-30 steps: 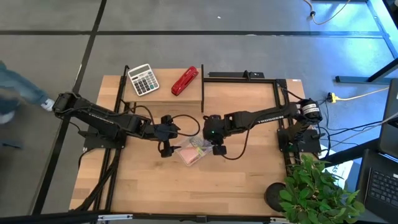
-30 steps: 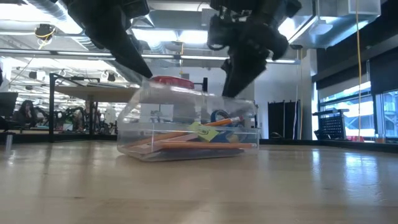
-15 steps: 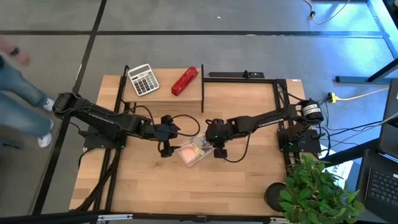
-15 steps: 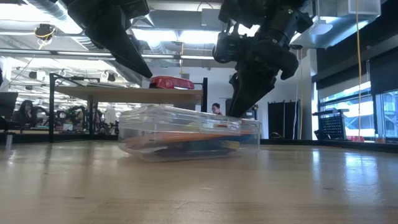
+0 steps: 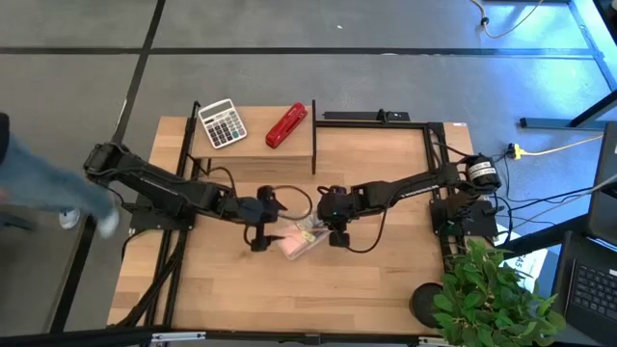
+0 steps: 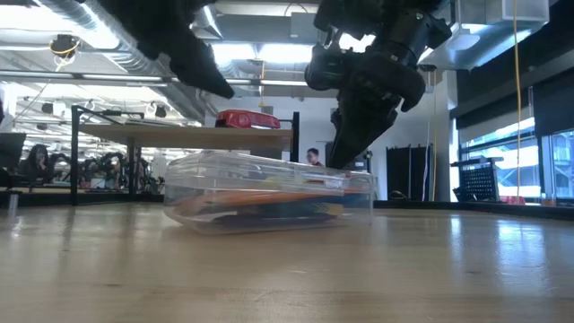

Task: Pack school essentials
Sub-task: Close the transparent supply box, then return to Home Position

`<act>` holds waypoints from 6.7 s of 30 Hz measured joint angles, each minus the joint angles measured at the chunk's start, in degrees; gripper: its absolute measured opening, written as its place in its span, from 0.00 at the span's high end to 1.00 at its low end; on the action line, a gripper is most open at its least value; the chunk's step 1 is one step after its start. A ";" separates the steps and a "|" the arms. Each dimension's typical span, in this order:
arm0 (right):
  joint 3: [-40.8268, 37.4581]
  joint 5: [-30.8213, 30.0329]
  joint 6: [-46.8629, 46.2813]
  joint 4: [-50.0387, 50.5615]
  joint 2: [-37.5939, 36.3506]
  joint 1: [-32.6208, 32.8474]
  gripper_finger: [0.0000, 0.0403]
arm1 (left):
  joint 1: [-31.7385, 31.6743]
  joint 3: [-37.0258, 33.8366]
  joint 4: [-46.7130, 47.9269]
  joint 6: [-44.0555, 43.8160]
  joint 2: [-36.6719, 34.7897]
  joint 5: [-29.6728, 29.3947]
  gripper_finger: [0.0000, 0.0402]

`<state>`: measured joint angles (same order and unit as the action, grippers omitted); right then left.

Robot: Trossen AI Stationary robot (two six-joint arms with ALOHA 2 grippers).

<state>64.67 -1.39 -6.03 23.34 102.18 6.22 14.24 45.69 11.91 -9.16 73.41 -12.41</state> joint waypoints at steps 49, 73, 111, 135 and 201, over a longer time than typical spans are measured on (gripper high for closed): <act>-0.86 0.58 -0.10 1.50 0.14 2.51 0.74 | 3.63 0.11 -10.27 0.31 20.59 -3.55 0.02; -0.09 -0.35 -0.52 2.95 -11.44 2.67 0.74 | 4.15 -0.31 -4.37 0.88 9.44 -3.49 0.02; 0.01 -13.31 -1.32 4.12 -43.77 3.08 0.98 | 0.02 0.02 -14.56 2.29 -19.67 -2.61 0.02; -14.92 -6.97 -4.21 3.74 -69.96 3.06 0.98 | 0.02 -3.50 12.87 0.58 -52.63 -6.48 0.02; -64.29 -6.04 -0.30 -26.13 -101.96 3.06 0.98 | 0.05 -45.22 -15.50 5.96 -72.67 -9.33 0.02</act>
<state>0.38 -7.42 -6.33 -2.79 0.23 9.28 14.28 0.47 -3.60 -3.21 0.73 -21.74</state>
